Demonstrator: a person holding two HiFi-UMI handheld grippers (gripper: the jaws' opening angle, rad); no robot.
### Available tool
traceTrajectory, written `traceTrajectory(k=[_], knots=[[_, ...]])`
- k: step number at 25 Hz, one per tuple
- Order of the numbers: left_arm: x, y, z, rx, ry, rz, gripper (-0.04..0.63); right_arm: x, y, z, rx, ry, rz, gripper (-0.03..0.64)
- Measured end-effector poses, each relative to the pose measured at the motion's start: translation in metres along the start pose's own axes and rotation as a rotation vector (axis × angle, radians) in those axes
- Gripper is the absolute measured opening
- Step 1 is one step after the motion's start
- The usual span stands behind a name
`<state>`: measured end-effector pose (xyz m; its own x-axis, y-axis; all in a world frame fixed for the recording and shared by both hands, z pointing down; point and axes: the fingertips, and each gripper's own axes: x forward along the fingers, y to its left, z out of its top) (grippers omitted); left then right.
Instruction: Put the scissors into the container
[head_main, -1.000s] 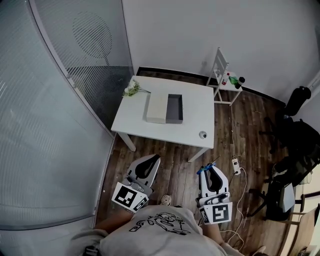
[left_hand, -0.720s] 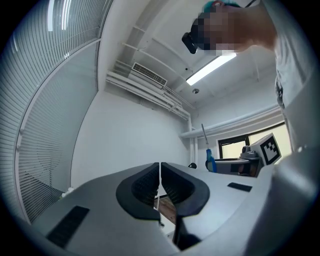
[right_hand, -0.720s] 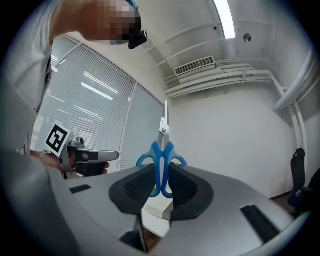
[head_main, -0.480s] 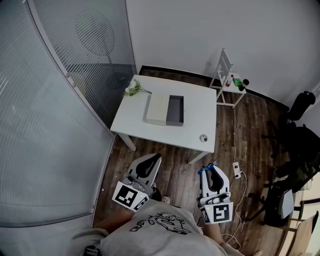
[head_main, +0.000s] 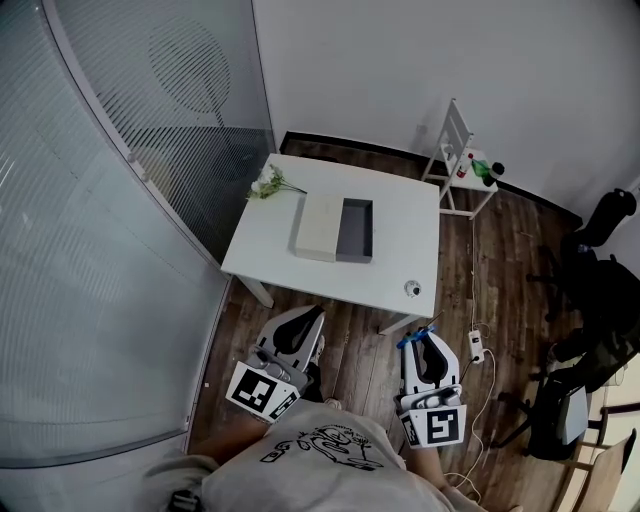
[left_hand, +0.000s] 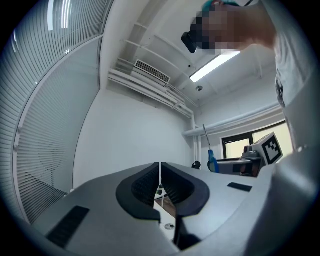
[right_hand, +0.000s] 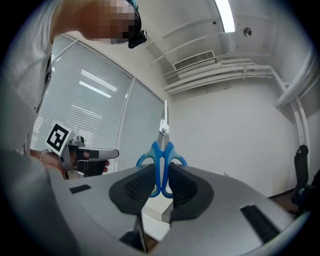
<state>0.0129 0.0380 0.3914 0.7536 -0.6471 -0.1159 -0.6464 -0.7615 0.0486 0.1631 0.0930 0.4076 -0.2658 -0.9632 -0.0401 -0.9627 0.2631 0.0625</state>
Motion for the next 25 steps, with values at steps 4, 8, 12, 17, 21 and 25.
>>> traceTrajectory(k=[4, 8, 12, 17, 21, 25], knots=[[0.019, 0.026, -0.001, -0.004, -0.005, 0.0, 0.028, 0.034, -0.006, -0.004, -0.004, 0.001, 0.009, 0.087], [0.04, 0.057, 0.003, 0.012, -0.006, -0.001, 0.028, 0.072, -0.008, 0.004, -0.01, -0.009, 0.021, 0.087], [0.064, 0.086, 0.01, 0.007, -0.013, -0.004, 0.028, 0.107, -0.014, 0.008, -0.019, -0.001, 0.023, 0.087], [0.093, 0.119, 0.008, -0.001, -0.002, -0.026, 0.028, 0.151, -0.026, 0.007, -0.009, 0.007, 0.005, 0.087], [0.114, 0.15, 0.005, -0.01, 0.001, -0.035, 0.028, 0.187, -0.03, 0.005, -0.015, 0.021, -0.003, 0.087], [0.136, 0.179, 0.001, -0.021, 0.005, -0.046, 0.028, 0.224, -0.035, 0.003, -0.018, 0.03, -0.009, 0.087]])
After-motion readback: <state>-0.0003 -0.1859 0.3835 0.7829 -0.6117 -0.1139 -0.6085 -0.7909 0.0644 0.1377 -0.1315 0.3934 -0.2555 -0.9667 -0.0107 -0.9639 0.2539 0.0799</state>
